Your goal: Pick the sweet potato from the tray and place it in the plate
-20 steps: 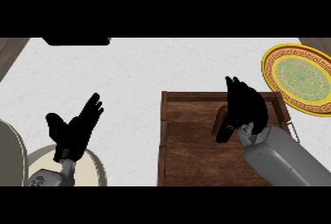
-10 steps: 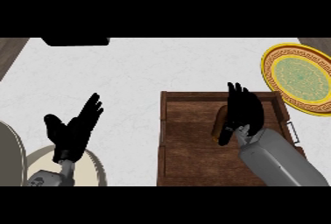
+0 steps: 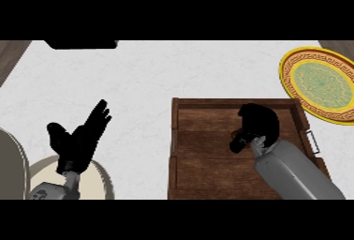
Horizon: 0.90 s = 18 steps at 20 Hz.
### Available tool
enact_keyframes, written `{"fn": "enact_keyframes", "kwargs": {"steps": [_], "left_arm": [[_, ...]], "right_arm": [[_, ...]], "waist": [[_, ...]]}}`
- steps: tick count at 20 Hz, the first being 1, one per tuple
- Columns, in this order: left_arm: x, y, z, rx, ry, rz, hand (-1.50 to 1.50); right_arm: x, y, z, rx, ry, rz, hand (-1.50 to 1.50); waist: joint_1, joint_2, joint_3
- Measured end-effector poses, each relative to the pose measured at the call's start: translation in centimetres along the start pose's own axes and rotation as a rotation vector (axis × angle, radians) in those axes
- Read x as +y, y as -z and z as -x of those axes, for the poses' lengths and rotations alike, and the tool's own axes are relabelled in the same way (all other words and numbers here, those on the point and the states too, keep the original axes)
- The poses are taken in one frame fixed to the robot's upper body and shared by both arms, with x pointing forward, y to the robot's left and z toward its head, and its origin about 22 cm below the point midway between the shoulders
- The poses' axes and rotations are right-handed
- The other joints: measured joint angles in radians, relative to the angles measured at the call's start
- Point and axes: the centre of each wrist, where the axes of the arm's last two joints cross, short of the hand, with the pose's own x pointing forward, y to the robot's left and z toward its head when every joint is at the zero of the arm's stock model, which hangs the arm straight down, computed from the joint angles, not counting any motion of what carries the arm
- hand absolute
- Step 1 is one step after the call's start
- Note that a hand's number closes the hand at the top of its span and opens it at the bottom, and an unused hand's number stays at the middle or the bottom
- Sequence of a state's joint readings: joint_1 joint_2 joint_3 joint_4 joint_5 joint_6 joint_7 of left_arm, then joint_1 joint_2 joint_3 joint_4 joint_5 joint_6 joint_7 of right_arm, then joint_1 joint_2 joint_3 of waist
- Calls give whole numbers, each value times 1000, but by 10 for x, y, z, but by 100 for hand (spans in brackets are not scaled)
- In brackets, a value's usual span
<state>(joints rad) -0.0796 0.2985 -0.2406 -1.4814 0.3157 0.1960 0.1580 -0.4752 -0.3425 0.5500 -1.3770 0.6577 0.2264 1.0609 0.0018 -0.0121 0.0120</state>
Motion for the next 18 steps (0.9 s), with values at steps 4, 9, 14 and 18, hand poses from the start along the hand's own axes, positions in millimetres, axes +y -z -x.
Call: {"fn": "enact_keyframes", "kwargs": {"steps": [4,9,14,18], "left_arm": [[0,1,0,13,-4,-8,0],[-1,0,0,11,3,-19,0],[3,-2,1,22,-8,-28,0],[9,-7,5,41,-17,-53,0]], "right_arm": [[0,4,-1,-11,-43,3,150],[1,1,-2,-24,-89,44,150],[1,-20,1,-195,-46,154,150],[6,-61,7,-553,82,184,150]], "waist": [[0,-3,1],[-2,-2,1],[-14,-3,4],[-40,-11,6]]}}
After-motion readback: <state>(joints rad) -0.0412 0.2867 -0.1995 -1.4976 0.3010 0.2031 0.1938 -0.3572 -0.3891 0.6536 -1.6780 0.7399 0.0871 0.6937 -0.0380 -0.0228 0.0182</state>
